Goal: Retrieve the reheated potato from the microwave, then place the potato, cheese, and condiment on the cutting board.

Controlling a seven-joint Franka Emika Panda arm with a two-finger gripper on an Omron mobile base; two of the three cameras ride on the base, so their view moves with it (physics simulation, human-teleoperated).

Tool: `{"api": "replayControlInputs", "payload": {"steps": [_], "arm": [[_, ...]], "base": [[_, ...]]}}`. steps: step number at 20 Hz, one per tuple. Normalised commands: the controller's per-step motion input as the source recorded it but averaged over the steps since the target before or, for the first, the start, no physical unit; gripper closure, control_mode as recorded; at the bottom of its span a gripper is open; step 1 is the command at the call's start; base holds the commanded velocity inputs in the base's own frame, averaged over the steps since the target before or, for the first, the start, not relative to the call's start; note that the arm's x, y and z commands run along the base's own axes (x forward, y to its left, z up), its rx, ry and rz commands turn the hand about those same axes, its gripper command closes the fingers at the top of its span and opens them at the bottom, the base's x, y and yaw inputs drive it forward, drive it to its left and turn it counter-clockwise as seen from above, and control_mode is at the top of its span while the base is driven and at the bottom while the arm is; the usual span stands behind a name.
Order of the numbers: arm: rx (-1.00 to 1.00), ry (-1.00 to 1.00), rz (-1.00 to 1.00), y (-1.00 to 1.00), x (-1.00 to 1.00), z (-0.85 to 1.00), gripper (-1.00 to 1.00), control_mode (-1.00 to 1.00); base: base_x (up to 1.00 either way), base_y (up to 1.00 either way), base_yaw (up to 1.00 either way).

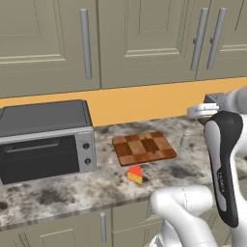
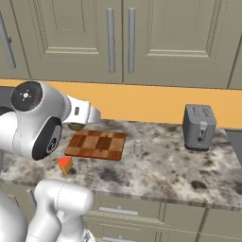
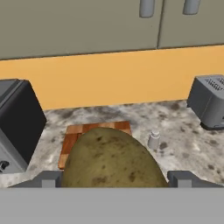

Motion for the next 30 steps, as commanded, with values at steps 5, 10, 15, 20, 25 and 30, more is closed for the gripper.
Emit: {"api": "replayControlInputs", "payload": {"steps": [5, 10, 15, 20, 25, 30], "arm": [[-0.06, 0.01, 0.00, 0.17, 0.21, -0.37, 1.00, -1.00], [-0.03, 0.00, 0.00, 0.11, 0.39, -0.43, 1.00, -1.00], [-0.01, 0.01, 0.00, 0.08, 0.51, -0.44, 1.00, -1.00], [0.00, 0.01, 0.00, 0.00, 0.51, -0.36, 1.00, -1.00], [0.00, 0.03, 0.00, 0.00, 0.47, -0.43, 1.00, -1.00], [0.06, 0.09, 0.00, 0.00, 0.41, -0.50, 1.00, -1.00]], "base": [[0.00, 0.00, 0.00], [0.00, 0.00, 0.00], [0.00, 0.00, 0.00], [0.00, 0.00, 0.00], [0.00, 0.00, 0.00], [0.00, 0.00, 0.00]]}}
